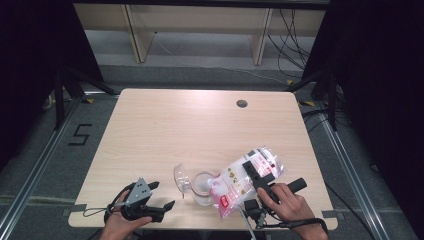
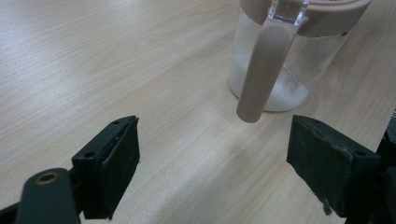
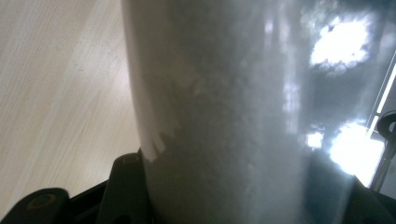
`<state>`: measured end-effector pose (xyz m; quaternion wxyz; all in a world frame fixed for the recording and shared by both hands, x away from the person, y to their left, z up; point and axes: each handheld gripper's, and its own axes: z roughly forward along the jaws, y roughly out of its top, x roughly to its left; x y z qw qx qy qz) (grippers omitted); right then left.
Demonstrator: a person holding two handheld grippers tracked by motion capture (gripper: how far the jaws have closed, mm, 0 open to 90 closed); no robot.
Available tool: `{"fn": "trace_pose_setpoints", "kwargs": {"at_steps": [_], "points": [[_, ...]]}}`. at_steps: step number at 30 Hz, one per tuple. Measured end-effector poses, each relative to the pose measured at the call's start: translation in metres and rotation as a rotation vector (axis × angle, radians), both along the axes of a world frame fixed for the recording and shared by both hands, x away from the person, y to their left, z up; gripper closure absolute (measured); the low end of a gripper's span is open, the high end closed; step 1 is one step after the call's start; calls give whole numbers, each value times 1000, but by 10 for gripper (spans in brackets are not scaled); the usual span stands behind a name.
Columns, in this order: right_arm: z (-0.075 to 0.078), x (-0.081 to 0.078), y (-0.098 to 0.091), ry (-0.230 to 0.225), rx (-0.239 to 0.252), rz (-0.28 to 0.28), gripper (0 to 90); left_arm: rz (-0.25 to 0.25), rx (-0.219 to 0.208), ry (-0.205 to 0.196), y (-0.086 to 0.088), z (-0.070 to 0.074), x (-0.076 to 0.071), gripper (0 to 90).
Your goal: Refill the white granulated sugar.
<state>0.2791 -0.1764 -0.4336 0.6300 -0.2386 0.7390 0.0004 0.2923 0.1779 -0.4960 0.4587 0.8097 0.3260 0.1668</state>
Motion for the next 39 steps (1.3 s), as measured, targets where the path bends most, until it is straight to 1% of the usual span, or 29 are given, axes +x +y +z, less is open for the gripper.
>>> {"fn": "trace_pose_setpoints", "kwargs": {"at_steps": [2,3,4,5,7,8,10,11,12,14,15,16,17,18,19,22,23,24,25,26,29,30,32,33,34,35,36,37,39], "points": [[1,0,0,-9,-4,8,531,7,-8,5,-1,0,0,167],[1,-1,0,-11,-2,2,531,16,-19,16,-2,-1,-1,168],[1,-1,0,-11,-2,2,531,16,-19,16,-2,-1,-1,168],[3,-1,1,-22,-22,15,531,15,-20,17,-2,-1,-1,168],[3,-1,1,-15,-22,11,531,16,-18,16,-1,-1,-1,168],[3,-1,2,-23,-31,17,531,16,-19,17,-2,-1,-1,168],[3,-2,1,-21,-18,3,532,15,-27,10,-2,-1,-1,168],[3,-2,1,-23,-22,4,531,10,-11,10,-1,0,-1,168],[3,-2,1,-23,-24,5,532,10,-22,12,-2,0,-2,168],[3,-2,1,-26,-20,0,532,9,-21,14,-2,0,-2,168],[4,-2,1,-29,-25,7,532,-5,1,0,-1,0,0,168],[4,-1,2,-35,-34,16,532,-2,10,2,-1,1,0,167],[2,-2,-1,-18,0,-23,532,2,2,7,-1,0,-1,168],[2,-2,-1,-18,0,-23,532,7,-11,16,-2,0,-1,168],[3,-2,0,-21,-32,-10,532,-4,-7,17,-2,0,-1,168],[5,-1,2,-37,-56,14,533,1,-11,15,-2,0,-1,168],[4,-2,1,-36,-37,0,533,4,-6,13,-2,0,-1,167],[5,-2,2,-35,-42,5,534,4,-21,18,-3,0,-2,168],[3,-3,1,-27,-11,-6,535,0,-8,14,-2,0,-2,168],[5,-2,2,-34,-34,8,536,-5,-4,5,-2,1,-1,168],[5,-2,2,-33,-32,11,539,-9,0,0,-1,1,-1,168],[6,-1,2,-36,-44,25,540,-10,1,-1,-1,1,-1,167],[4,-2,0,-12,-8,-5,542,-10,-1,-1,-1,1,-1,167],[3,-2,-1,-12,-7,-1,543,-9,-1,-2,-1,1,-1,168],[2,-2,-1,-14,1,6,545,7,-19,15,-2,0,-2,168],[2,-2,-2,-6,18,4,546,7,-18,15,-2,0,-2,168],[3,-1,-1,-13,0,17,548,7,-18,15,-2,0,-2,168],[2,-1,-2,-12,6,15,549,3,-13,12,-2,0,-2,167],[4,0,-1,-17,-16,36,552,-12,2,-2,-1,1,-1,168]]}}
